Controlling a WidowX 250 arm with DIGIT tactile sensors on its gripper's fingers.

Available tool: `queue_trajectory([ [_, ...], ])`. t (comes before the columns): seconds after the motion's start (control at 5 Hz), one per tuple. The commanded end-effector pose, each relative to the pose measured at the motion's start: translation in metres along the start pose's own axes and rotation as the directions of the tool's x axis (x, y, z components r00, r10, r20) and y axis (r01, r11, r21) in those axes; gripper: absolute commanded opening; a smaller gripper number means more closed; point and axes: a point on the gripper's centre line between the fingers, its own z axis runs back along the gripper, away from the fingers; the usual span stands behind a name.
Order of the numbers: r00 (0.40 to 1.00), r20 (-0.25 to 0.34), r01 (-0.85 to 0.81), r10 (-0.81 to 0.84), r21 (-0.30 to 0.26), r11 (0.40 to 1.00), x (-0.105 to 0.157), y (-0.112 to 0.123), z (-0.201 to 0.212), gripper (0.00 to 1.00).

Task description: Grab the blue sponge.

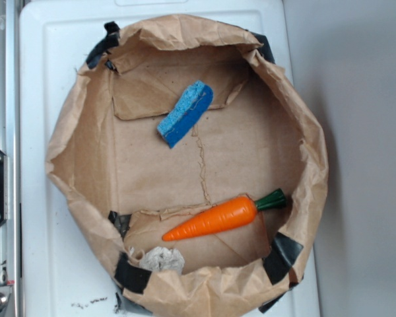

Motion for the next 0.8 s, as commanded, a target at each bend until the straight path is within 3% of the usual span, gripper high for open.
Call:
queue_trajectory([
  [0.0, 0.994, 0.102, -0.037, 0.033, 0.037, 0.999, 0.043, 0.007, -0.005, 1.00],
  [0.2, 0.995, 0.073, -0.069, 0.066, 0.037, 0.997, 0.066, 0.013, -0.015, 1.00],
  [0.6, 0.989, 0.081, -0.129, 0.127, 0.028, 0.991, 0.126, 0.029, -0.046, 1.00],
])
